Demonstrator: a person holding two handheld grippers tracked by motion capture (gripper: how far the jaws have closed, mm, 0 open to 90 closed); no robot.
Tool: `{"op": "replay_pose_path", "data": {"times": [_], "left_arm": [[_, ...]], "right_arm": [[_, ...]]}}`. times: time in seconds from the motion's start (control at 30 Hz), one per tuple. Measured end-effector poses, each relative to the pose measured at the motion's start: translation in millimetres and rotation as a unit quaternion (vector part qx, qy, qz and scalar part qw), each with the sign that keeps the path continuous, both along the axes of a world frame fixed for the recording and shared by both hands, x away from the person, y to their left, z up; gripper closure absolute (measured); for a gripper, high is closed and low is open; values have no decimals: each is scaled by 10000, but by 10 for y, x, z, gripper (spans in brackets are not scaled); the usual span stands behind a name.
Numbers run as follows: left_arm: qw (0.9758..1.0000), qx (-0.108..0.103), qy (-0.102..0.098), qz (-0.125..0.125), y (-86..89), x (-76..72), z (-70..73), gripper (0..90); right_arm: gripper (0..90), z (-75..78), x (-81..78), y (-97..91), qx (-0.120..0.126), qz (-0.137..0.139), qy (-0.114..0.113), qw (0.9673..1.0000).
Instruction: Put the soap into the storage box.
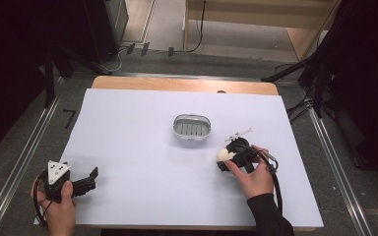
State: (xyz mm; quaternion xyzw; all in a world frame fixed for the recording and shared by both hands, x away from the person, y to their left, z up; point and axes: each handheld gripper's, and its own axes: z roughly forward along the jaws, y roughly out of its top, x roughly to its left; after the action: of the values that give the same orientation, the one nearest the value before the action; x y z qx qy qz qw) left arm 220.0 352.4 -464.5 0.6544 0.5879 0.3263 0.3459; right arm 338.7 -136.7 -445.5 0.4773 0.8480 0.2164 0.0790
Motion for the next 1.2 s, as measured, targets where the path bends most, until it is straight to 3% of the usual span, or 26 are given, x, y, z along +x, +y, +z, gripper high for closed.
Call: {"op": "replay_pose_path", "data": {"times": [1.2], "left_arm": [[10000,-53,8,-11,12,2,1,4]], "right_arm": [[245,262,160,70,97,80,-135,9998]]}}
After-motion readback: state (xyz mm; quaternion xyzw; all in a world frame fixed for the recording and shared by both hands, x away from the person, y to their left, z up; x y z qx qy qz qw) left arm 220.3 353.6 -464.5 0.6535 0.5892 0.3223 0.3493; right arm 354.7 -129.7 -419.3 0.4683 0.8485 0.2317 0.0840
